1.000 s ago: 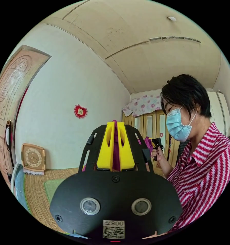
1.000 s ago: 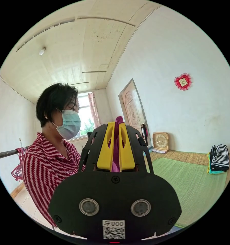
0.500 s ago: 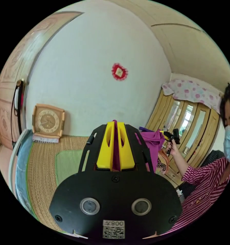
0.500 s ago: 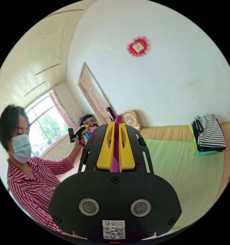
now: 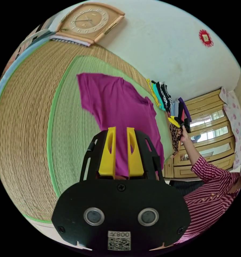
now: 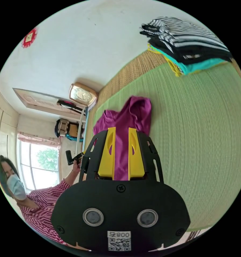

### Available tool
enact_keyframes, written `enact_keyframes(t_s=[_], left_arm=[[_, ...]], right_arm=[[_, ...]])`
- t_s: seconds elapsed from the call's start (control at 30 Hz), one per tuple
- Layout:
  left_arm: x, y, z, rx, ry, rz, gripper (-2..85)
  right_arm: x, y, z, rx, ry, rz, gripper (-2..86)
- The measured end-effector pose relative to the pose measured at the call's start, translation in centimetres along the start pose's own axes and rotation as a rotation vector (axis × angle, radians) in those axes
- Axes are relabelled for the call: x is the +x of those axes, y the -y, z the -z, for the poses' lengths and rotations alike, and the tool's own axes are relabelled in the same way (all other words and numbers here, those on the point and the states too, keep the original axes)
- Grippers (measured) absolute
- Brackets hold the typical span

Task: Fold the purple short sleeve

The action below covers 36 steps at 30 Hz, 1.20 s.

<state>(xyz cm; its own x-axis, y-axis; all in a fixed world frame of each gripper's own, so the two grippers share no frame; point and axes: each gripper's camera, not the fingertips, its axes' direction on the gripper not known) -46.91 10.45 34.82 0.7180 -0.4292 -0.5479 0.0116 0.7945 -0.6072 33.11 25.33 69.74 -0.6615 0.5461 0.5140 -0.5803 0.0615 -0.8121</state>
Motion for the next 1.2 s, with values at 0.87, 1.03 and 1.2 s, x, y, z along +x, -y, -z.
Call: enact_keyframes(t_s=[0.87,1.03,1.2], left_arm=[[-7.3,-9.5,0.4,-0.114,-0.012,0.261,3.0],[-7.4,-10.1,1.1,-0.116,-0.068,0.245,3.4],[-7.3,-11.0,1.2,-0.141,-0.023,0.265,2.2]], right_arm=[[-10.2,-21.0,-1.5,-0.289,-0.410,-0.081,4.3],[-10.6,-22.0,-0.9,-0.271,-0.400,-0.097,3.1],[-10.6,-22.9,-0.2,-0.271,-0.385,-0.117,2.5]])
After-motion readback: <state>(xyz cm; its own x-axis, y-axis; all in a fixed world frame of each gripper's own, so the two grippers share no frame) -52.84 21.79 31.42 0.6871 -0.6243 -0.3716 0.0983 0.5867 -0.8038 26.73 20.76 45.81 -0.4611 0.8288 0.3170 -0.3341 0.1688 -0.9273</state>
